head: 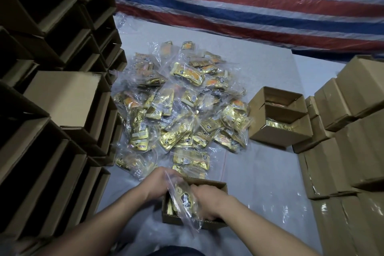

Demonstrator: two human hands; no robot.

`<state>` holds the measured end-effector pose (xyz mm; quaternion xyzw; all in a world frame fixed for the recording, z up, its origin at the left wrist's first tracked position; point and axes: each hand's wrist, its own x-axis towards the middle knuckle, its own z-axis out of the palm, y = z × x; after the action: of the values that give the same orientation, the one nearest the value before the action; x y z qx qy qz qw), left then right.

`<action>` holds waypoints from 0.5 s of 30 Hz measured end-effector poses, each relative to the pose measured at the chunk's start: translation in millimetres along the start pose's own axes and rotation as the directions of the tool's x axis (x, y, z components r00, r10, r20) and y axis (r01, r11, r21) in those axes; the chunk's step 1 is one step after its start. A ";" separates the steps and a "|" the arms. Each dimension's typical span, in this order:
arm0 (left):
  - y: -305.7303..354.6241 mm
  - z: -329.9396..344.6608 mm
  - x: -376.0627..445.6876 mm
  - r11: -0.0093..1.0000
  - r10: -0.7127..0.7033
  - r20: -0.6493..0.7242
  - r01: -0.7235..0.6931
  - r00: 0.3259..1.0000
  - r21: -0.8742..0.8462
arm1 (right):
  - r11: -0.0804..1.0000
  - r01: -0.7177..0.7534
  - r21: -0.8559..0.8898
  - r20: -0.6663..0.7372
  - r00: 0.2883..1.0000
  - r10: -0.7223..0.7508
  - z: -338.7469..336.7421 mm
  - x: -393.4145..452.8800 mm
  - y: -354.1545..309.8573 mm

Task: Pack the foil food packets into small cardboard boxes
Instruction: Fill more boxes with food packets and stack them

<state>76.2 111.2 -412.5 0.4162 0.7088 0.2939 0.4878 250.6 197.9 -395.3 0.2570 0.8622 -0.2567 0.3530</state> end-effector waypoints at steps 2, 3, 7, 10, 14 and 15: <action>-2.8 -0.7 -1.1 1.000 0.005 0.017 -0.005 1.000 -0.002 | 0.995 -0.003 -0.099 0.046 0.999 0.007 3.4 7.6 -1.0; -4.5 -1.5 -1.9 1.000 0.015 0.024 -0.015 1.000 0.003 | 0.988 0.003 -0.154 0.069 0.998 0.008 5.4 10.7 -3.4; -8.4 0.7 -4.0 0.995 0.056 0.061 -0.061 0.997 0.074 | 0.956 -0.061 -0.286 0.082 0.993 0.088 24.9 20.1 -12.9; -7.4 3.6 -4.8 0.993 0.065 0.048 -0.070 0.997 0.097 | 0.972 -0.138 -0.189 0.060 0.987 0.152 24.6 14.0 -19.9; -8.3 1.8 -5.3 0.994 0.069 0.036 -0.072 0.997 0.087 | 0.986 -0.162 0.039 0.115 0.981 0.157 3.7 -7.6 -9.2; -8.6 2.3 -5.3 0.993 0.070 0.034 -0.073 0.997 0.092 | 0.983 -0.152 0.104 0.091 0.986 0.143 -1.8 -14.9 -4.7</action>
<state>76.7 102.5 -418.0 0.4680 0.6987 0.2715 0.4680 256.1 191.7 -381.9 0.3287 0.8098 -0.2877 0.3916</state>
